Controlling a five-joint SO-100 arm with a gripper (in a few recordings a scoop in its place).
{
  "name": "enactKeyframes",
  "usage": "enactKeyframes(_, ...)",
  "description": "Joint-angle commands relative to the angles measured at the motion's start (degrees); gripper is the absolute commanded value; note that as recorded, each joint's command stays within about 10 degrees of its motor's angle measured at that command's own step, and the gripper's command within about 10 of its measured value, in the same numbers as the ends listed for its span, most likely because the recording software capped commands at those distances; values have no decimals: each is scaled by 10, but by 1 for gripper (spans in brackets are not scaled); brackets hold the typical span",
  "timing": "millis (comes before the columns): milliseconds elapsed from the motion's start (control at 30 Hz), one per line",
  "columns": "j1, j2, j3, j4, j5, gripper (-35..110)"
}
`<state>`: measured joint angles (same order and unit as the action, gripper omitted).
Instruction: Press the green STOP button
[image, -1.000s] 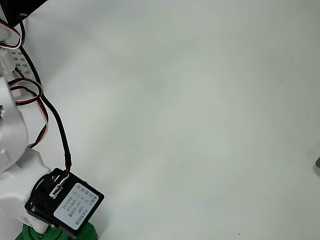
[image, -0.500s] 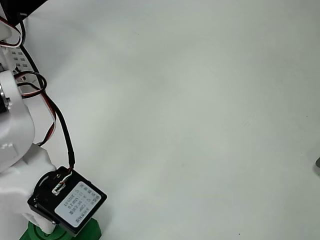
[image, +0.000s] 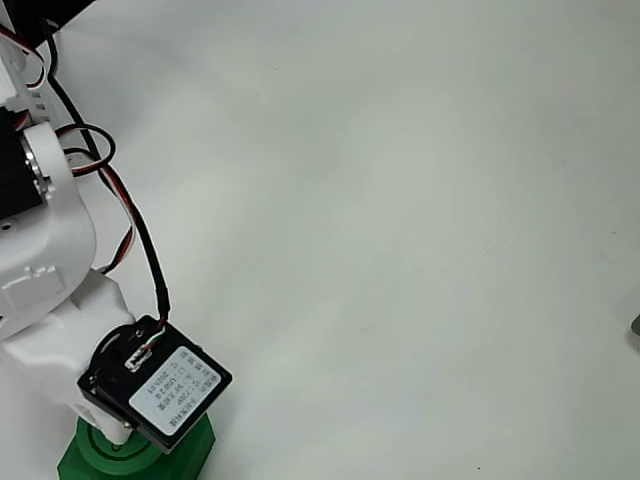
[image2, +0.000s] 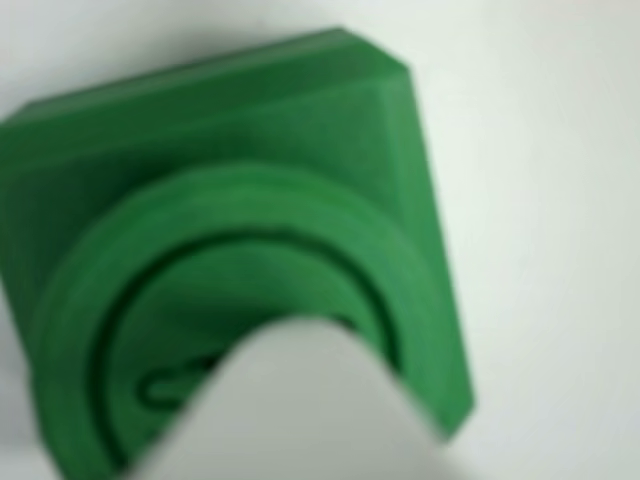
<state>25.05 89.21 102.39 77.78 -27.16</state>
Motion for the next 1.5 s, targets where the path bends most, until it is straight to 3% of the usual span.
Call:
enactKeyframes(0,-18,25,67,10,-9,0)
enactKeyframes(300,-19,74,2,67,-32,0)
enactKeyframes(933,-13,-11,-353,229,-106,0)
enactKeyframes(1467,-21,105,-303,234,-104,0)
